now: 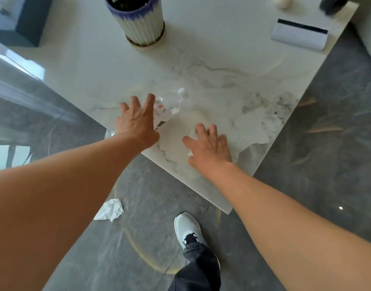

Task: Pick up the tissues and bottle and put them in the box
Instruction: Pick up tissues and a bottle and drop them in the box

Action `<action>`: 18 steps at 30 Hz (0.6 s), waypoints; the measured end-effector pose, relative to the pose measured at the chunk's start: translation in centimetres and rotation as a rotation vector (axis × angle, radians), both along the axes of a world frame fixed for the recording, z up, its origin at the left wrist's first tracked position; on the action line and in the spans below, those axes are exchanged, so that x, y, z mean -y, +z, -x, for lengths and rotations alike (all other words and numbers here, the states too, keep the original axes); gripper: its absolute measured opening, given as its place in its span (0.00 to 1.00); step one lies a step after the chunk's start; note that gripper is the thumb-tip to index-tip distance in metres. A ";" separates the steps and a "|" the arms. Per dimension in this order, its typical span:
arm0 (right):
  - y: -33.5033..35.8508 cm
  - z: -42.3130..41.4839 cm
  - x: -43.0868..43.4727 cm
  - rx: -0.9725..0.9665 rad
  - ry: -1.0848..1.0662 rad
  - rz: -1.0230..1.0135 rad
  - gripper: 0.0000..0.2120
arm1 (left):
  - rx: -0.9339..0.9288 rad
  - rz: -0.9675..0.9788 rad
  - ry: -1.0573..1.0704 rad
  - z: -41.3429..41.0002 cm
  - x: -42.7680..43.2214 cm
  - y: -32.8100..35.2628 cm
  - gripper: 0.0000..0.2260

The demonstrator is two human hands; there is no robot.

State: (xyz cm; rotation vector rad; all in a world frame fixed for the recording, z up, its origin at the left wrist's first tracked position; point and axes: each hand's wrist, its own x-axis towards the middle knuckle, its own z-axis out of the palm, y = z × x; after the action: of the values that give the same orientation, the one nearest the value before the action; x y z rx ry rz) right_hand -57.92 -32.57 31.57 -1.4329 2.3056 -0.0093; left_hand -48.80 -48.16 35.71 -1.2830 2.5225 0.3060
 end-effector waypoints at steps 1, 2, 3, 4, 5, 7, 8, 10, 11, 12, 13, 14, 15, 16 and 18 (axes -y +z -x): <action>-0.1 -0.1 -0.9 0.016 0.008 0.013 0.17 | 0.006 -0.037 0.018 -0.2 -0.6 -0.1 0.35; -0.2 -0.3 -1.9 0.030 0.015 0.018 0.18 | 0.014 -0.071 0.038 -0.4 -1.4 -0.1 0.36; -0.4 -0.5 -3.2 0.037 0.016 0.024 0.18 | 0.017 -0.093 0.058 -0.7 -2.3 -0.2 0.37; -0.5 -0.7 -4.6 0.038 0.008 0.034 0.18 | 0.015 -0.100 0.078 -0.9 -3.3 -0.2 0.38; -0.6 -0.9 -6.0 0.033 -0.004 0.042 0.17 | 0.010 -0.098 0.091 -1.0 -4.4 -0.2 0.39; -0.7 -1.4 -9.1 0.013 -0.043 0.056 0.14 | 0.005 -0.088 0.071 -1.2 -7.0 -0.2 0.39; -0.8 -1.7 -10.9 0.003 -0.070 0.069 0.13 | -0.001 -0.082 0.042 -1.2 -8.7 -0.3 0.39; -1.1 -2.3 -15.0 -0.013 -0.132 0.096 0.13 | -0.009 -0.085 -0.011 -1.2 -12.3 -0.2 0.38; -1.0 -2.6 -17.7 -0.017 -0.163 0.099 0.13 | -0.016 -0.097 -0.043 -1.2 -14.6 0.0 0.38; -0.9 -2.9 -20.4 -0.027 -0.197 0.098 0.13 | -0.023 -0.107 -0.084 -1.2 -17.0 0.2 0.38; -0.9 -3.2 -23.2 -0.038 -0.233 0.092 0.12 | -0.029 -0.118 -0.131 -1.2 -19.5 0.3 0.38; -0.7 -3.7 -26.6 -0.050 -0.282 0.076 0.10 | -0.032 -0.135 -0.186 -1.4 -22.6 0.5 0.39; -0.5 -4.5 -30.1 -0.055 -0.335 0.056 0.09 | -0.029 -0.156 -0.233 -1.7 -25.8 0.4 0.39; -0.5 -5.4 -33.8 -0.055 -0.389 0.043 0.09 | -0.026 -0.183 -0.267 -2.2 -29.2 0.1 0.40; -0.2 -7.8 -41.7 -0.056 -0.493 0.014 0.10 | -0.012 -0.263 -0.311 -3.6 -36.5 -0.8 0.38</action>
State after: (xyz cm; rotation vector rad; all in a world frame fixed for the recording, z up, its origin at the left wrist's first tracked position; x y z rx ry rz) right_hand -50.10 9.17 31.39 -0.8461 2.6489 -0.1308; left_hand -45.25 -11.71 34.96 -0.7803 2.5372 0.5515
